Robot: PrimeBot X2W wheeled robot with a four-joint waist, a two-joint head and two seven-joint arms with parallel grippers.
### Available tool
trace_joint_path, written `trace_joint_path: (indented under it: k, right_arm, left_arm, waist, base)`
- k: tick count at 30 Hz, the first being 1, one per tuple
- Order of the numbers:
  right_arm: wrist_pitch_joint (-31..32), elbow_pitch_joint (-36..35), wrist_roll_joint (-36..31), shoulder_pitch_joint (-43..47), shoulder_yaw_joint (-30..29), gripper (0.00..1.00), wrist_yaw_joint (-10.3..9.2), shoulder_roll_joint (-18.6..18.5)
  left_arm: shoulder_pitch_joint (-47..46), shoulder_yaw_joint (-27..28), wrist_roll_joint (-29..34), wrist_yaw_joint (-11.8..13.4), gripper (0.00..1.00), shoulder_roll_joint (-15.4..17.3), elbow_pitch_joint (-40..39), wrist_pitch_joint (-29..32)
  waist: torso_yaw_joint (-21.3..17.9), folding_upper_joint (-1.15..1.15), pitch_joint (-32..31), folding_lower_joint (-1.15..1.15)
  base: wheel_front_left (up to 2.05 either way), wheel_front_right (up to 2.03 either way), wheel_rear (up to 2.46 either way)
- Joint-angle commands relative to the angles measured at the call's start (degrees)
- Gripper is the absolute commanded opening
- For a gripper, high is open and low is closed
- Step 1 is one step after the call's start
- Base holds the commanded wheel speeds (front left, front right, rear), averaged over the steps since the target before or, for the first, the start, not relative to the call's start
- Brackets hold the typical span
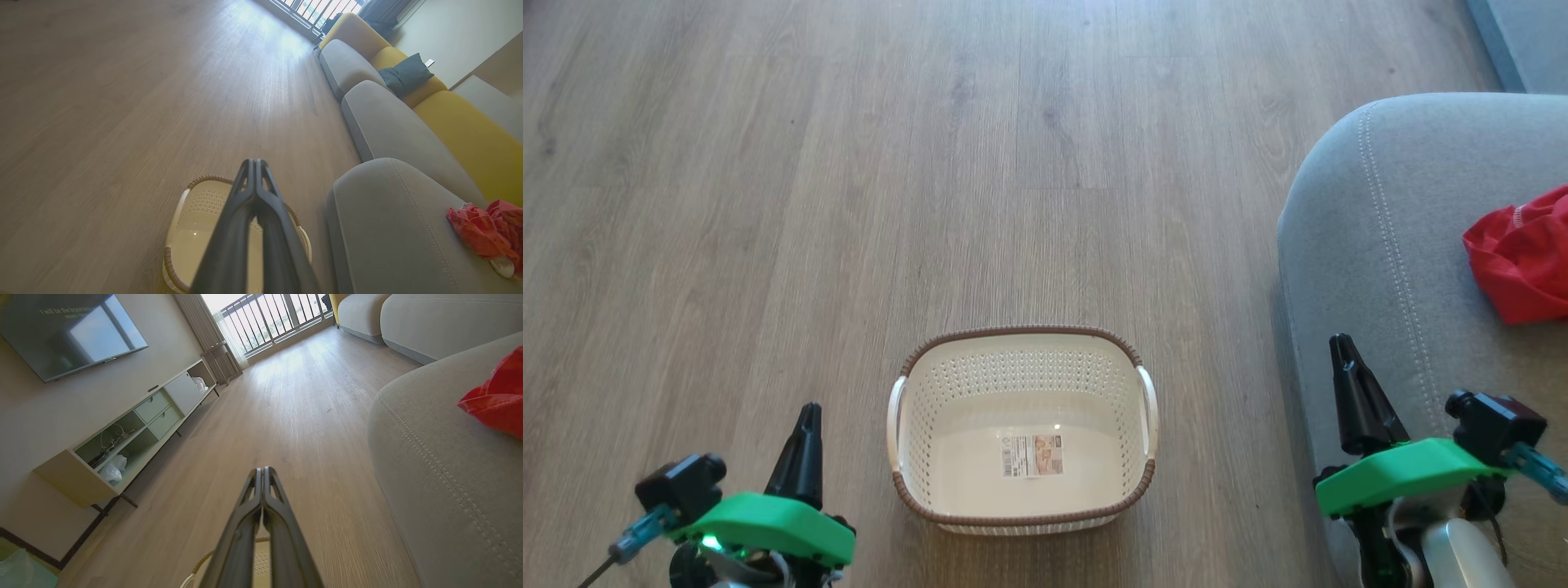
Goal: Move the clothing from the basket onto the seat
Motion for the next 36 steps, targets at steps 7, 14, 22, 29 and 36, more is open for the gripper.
trace_joint_path:
  k: [7,14,22,29,36]
  right_arm:
    - [1.3,-1.4,6.3,-2.7,-0.6,0.0,0.0,-0.8]
    - [2.2,-1.2,10.4,-2.8,-0.9,0.0,0.0,-0.8]
    - [3.5,-0.9,15.8,-2.9,-1.3,0.0,0.0,-0.9]
    - [4.6,-0.7,20.5,-3.0,-1.8,0.0,0.0,-0.9]
    - [5.7,-0.5,25.2,-3.1,-2.2,0.0,0.0,-1.0]
  left_arm:
    - [-3.0,1.5,-5.5,-0.9,0.0,0.2,-1.8,1.4]
    - [-3.2,2.0,-9.1,-1.1,0.0,0.2,-1.8,2.4]
    - [-3.5,2.7,-13.9,-1.4,0.0,0.2,-1.8,3.7]
    - [-3.8,3.2,-18.0,-1.6,0.0,0.3,-1.8,4.9]
    - [-4.1,3.8,-22.2,-1.9,0.0,0.3,-1.8,6.0]
  waist:
    - [-0.3,0.0,-0.2,0.0]
    - [-0.5,0.0,-0.3,0.0]
    - [-0.8,0.0,-0.5,0.0]
    - [-1.1,0.0,-0.7,0.0]
    - [-1.3,0.0,-0.8,0.0]
  base:
    - [0.0,0.0,0.0]
    - [0.0,0.0,0.0]
    - [0.0,0.0,0.0]
    - [0.0,0.0,0.0]
    - [0.0,0.0,0.0]
